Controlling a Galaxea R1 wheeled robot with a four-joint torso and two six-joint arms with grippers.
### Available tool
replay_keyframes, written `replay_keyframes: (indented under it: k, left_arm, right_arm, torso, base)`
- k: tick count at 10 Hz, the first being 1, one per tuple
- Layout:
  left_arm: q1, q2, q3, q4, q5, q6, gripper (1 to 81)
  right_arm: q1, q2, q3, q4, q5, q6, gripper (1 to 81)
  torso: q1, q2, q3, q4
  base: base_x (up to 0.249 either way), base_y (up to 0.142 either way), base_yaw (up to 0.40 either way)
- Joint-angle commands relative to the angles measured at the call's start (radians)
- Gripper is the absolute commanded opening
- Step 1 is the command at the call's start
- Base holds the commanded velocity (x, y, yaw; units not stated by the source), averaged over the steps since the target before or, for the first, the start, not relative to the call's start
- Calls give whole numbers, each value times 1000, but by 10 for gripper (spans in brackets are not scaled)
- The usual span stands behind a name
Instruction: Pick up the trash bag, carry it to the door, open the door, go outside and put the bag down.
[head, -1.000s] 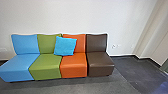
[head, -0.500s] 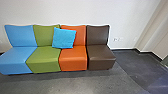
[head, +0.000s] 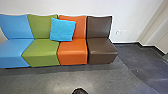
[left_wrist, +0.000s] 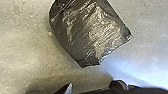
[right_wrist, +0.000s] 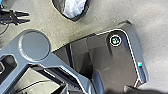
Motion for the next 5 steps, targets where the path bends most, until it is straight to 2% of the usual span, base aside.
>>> replay_keyframes:
  k: [1, 5]
  left_arm:
    - [-149, 14, -31, -37, 107, 1, 811]
    - [-169, 55, -31, -42, 107, -1, 811]
  right_arm:
    - [35, -87, 58, 14, -61, -1, 811]
    - [32, -98, 81, 14, -60, -1, 811]
  torso:
    - [63, -97, 1, 0]
    - [151, -240, -12, 0]
  base:
    - [0, 0, 0]
    - [0, 0, 0]
